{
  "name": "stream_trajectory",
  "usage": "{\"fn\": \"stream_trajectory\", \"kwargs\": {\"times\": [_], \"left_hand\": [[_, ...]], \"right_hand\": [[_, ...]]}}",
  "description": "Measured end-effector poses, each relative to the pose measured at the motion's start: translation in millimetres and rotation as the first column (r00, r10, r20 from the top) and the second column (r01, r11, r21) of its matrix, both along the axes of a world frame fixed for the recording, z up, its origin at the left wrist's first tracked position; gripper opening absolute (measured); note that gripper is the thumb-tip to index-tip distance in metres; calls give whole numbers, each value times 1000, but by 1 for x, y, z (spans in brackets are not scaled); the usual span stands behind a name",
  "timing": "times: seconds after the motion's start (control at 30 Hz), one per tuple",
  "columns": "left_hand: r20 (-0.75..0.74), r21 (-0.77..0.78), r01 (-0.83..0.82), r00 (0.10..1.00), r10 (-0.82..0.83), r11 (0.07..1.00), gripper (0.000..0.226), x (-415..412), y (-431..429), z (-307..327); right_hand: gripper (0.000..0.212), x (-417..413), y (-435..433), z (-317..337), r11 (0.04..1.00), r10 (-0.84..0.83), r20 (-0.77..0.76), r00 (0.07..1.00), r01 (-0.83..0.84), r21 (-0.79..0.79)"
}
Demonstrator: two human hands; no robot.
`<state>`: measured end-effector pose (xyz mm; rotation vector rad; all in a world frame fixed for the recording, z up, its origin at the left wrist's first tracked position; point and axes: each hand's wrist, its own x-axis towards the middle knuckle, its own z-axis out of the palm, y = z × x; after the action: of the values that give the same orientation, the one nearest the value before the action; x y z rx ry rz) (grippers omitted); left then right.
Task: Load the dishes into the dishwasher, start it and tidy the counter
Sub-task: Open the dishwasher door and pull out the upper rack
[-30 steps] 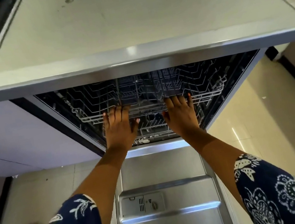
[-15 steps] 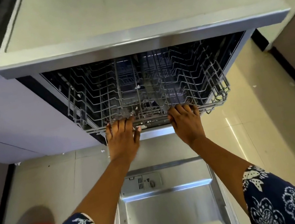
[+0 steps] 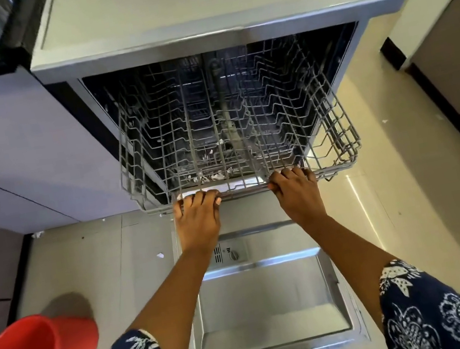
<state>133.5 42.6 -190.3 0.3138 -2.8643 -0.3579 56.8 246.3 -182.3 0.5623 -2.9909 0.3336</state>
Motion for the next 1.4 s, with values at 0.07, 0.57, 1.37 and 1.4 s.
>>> {"fn": "stream_trajectory", "kwargs": {"times": [0.07,0.57,1.37,1.4], "left_hand": [[18,6,-22,1000,22,1000,16,6,5,1],[128,-94,171,979,-158,981,16,11,-18,-6],[37,-25,64,997,-63,998,27,54,2,-13],[55,-21,65,996,-64,998,26,59,4,-14]], "right_hand": [[18,6,5,3,1000,13,-12,1000,-13,-12],[34,-25,84,11,931,216,151,964,-251,266],[42,30,81,-5,1000,12,87,996,-14,25],[46,35,82,-5,1000,-1,99,995,-1,15]]}}
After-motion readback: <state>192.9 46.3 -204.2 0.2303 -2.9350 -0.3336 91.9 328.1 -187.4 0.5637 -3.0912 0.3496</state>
